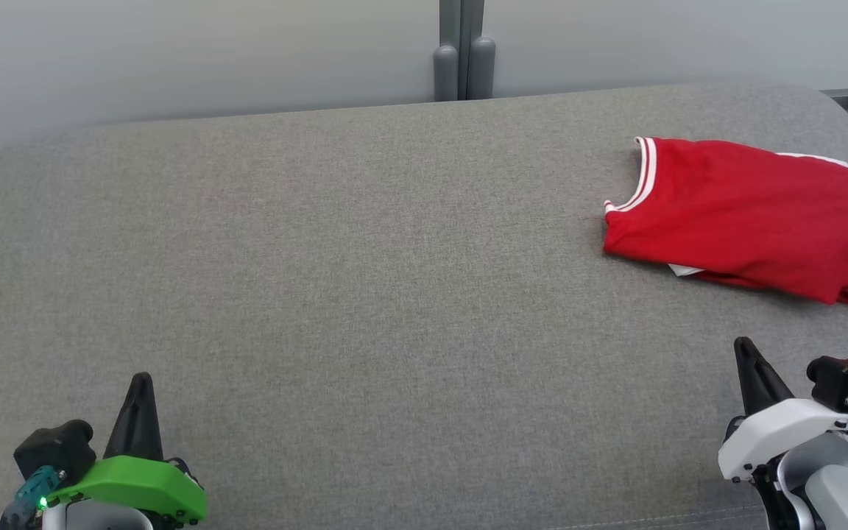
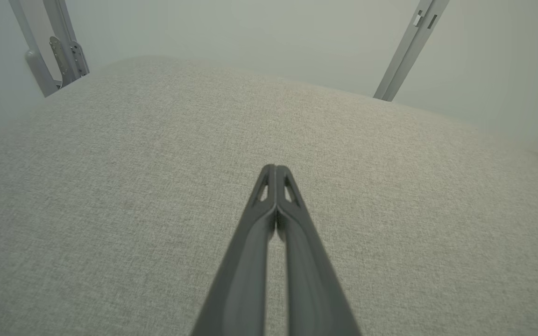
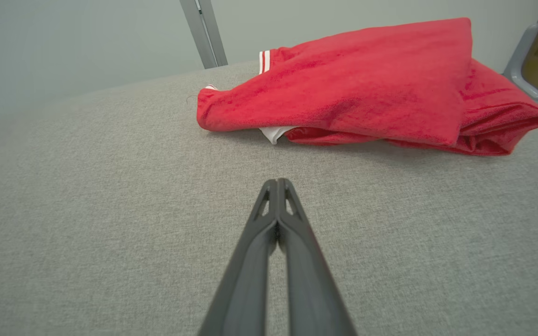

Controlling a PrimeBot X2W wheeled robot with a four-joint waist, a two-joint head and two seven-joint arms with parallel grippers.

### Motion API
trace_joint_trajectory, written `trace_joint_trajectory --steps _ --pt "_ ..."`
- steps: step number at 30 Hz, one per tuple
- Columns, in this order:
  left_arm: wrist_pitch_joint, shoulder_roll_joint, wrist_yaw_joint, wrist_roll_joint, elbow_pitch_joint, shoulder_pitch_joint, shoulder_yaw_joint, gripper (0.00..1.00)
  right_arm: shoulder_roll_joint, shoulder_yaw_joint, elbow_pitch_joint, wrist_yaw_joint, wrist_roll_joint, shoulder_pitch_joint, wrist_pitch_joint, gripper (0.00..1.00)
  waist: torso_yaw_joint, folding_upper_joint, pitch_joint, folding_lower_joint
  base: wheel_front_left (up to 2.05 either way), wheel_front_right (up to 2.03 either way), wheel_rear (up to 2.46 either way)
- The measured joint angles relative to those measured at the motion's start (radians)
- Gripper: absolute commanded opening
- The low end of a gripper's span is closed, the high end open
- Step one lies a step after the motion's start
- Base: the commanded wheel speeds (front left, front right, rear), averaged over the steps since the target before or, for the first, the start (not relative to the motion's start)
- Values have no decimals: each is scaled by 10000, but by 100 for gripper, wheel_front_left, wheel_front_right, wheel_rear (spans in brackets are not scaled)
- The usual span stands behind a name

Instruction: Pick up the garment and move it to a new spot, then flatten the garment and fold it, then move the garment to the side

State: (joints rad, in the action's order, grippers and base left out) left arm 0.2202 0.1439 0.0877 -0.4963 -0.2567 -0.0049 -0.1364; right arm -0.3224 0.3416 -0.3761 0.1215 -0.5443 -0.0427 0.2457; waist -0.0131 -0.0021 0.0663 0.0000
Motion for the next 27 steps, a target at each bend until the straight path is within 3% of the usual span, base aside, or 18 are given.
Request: trace_joint_trajectory --steps 27 --pt "-945 -278 -537 -2997 -151 -8 568 0 719 -1250 161 -614 -2755 -11 -988 0 35 0 -179 0 0 0 0"
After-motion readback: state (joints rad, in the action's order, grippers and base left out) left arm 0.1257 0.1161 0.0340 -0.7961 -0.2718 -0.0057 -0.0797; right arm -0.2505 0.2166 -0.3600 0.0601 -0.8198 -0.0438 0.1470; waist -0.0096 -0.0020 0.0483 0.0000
